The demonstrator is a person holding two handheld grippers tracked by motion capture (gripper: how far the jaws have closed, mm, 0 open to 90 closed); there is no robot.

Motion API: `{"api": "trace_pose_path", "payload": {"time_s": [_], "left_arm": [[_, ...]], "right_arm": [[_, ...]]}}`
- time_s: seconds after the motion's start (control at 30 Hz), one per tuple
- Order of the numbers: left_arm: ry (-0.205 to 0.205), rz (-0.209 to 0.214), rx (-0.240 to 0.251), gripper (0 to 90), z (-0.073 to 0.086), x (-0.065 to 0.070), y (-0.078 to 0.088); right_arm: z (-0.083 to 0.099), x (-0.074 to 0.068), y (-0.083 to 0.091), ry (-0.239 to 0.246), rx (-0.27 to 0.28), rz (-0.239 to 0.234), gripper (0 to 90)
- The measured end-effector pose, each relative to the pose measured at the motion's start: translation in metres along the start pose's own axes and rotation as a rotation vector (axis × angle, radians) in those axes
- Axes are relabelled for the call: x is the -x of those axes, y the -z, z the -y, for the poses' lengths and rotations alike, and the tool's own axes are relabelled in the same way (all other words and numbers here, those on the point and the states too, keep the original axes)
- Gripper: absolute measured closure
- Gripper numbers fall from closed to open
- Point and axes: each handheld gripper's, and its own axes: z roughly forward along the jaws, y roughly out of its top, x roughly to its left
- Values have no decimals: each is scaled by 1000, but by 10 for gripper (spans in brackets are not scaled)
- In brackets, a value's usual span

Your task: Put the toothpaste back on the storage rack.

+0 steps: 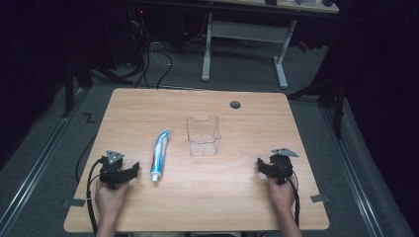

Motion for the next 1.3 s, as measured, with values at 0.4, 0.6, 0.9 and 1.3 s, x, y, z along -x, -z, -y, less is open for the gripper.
{"api": "trace_pose_path", "payload": {"time_s": [0.4, 0.6, 0.9, 1.3], "left_arm": [[-11, -2, -3, 322, 0, 1, 0], [-17, -1, -3, 321, 1, 2, 0], [-17, 2, -4, 322, 1, 1, 1], [2, 65, -32, 296, 3, -3, 9]], "right_arm": [[-1, -1, -1, -4, -2, 2, 311], [-1, -1, -1, -5, -1, 4, 310], [-1, -2, -1, 0, -1, 2, 310], [0, -2, 0, 7, -2, -10, 308]]}}
